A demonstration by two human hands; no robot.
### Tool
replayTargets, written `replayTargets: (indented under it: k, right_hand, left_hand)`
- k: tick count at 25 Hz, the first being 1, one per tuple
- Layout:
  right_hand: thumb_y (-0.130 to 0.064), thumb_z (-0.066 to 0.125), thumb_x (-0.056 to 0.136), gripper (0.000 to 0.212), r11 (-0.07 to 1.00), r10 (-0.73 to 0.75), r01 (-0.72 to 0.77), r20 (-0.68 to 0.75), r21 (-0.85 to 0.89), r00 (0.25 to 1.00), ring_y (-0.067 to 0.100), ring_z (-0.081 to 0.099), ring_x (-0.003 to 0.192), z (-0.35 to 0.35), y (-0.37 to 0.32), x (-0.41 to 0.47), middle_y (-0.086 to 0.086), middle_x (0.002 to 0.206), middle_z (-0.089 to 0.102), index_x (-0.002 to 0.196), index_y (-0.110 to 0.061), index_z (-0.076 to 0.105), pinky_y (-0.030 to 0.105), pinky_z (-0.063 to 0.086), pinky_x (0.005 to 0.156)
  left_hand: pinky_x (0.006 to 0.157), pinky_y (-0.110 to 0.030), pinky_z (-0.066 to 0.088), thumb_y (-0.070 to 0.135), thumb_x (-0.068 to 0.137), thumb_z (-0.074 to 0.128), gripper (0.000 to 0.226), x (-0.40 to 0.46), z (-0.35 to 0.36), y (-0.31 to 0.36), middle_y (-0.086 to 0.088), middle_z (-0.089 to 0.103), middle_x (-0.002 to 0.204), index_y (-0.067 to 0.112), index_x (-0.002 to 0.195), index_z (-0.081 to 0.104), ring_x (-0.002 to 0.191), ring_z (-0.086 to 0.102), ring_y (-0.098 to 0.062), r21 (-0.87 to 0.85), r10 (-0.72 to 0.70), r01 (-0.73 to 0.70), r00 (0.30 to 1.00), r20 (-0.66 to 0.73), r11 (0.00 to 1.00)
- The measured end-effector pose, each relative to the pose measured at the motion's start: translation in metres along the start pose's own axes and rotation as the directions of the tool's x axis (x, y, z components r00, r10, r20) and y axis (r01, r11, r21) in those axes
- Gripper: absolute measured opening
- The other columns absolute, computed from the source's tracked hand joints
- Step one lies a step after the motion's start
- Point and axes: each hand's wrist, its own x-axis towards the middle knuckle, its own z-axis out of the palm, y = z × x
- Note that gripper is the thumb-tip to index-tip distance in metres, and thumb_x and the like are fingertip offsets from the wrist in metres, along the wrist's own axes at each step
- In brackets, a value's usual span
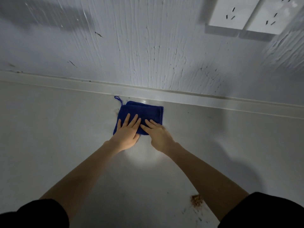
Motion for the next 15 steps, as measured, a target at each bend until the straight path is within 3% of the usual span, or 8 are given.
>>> replayTargets:
  k: [9, 11, 13, 14, 15]
  right_hand:
    - [0.006, 0.04, 0.085, 0.061, 0.997, -0.038, 0.037, 0.019, 0.069, 0.999, 0.024, 0.011, 0.143, 0.022, -0.026, -0.097, 0.009, 0.153, 0.019, 0.139, -0.018, 0.026, 0.036, 0.008, 0.119]
    - [0.007, 0.04, 0.085, 0.061, 0.995, -0.028, 0.028, -0.004, 0.1, 1.0, 0.023, 0.01, 0.143, 0.029, -0.036, -0.125, 0.008, 0.153, 0.019, 0.139, -0.018, 0.026, 0.035, 0.006, 0.118]
    - [0.007, 0.038, 0.086, 0.061, 0.992, -0.026, 0.027, -0.009, 0.12, 1.0, 0.022, 0.009, 0.143, 0.035, -0.045, -0.151, 0.007, 0.154, 0.018, 0.139, -0.019, 0.026, 0.034, 0.005, 0.117]
    - [0.008, 0.037, 0.085, 0.061, 0.99, -0.029, 0.03, -0.006, 0.135, 1.0, 0.021, 0.009, 0.143, 0.037, -0.048, -0.163, 0.007, 0.153, 0.018, 0.139, -0.019, 0.027, 0.033, 0.005, 0.117]
    - [0.009, 0.036, 0.085, 0.061, 0.986, -0.032, 0.032, -0.005, 0.161, 0.999, 0.021, 0.01, 0.143, 0.038, -0.051, -0.173, 0.007, 0.153, 0.02, 0.138, -0.019, 0.028, 0.033, 0.005, 0.117]
  left_hand:
    - [0.114, -0.053, 0.002, 0.031, 0.095, 0.026, 0.058, -0.097, 0.026, 0.051, -0.008, -0.005, 0.155, 0.011, 0.142, 0.0, 0.142, -0.008, -0.033, 0.04, -0.051, 0.049, 0.997, 0.057, 0.998]
    - [0.112, -0.057, 0.013, 0.028, 0.094, 0.032, 0.056, -0.124, 0.037, 0.059, -0.013, 0.007, 0.154, 0.007, 0.142, 0.011, 0.141, 0.007, -0.038, 0.038, -0.015, 0.015, 1.0, 0.025, 0.999]
    - [0.09, -0.066, 0.042, 0.028, 0.086, 0.041, 0.052, -0.149, 0.045, 0.068, -0.021, 0.041, 0.139, 0.0, 0.129, 0.041, 0.124, 0.042, -0.046, 0.108, 0.061, -0.058, 0.998, -0.024, 0.993]
    - [0.081, -0.065, 0.048, 0.03, 0.082, 0.041, 0.052, -0.16, 0.047, 0.071, -0.021, 0.05, 0.132, 0.0, 0.123, 0.049, 0.116, 0.051, -0.046, 0.117, 0.073, -0.067, 0.996, -0.051, 0.991]
    - [0.087, -0.061, 0.048, 0.033, 0.084, 0.034, 0.054, -0.171, 0.046, 0.078, -0.02, 0.047, 0.136, 0.001, 0.126, 0.046, 0.12, 0.048, -0.044, 0.08, 0.049, -0.049, 0.999, -0.007, 0.996]
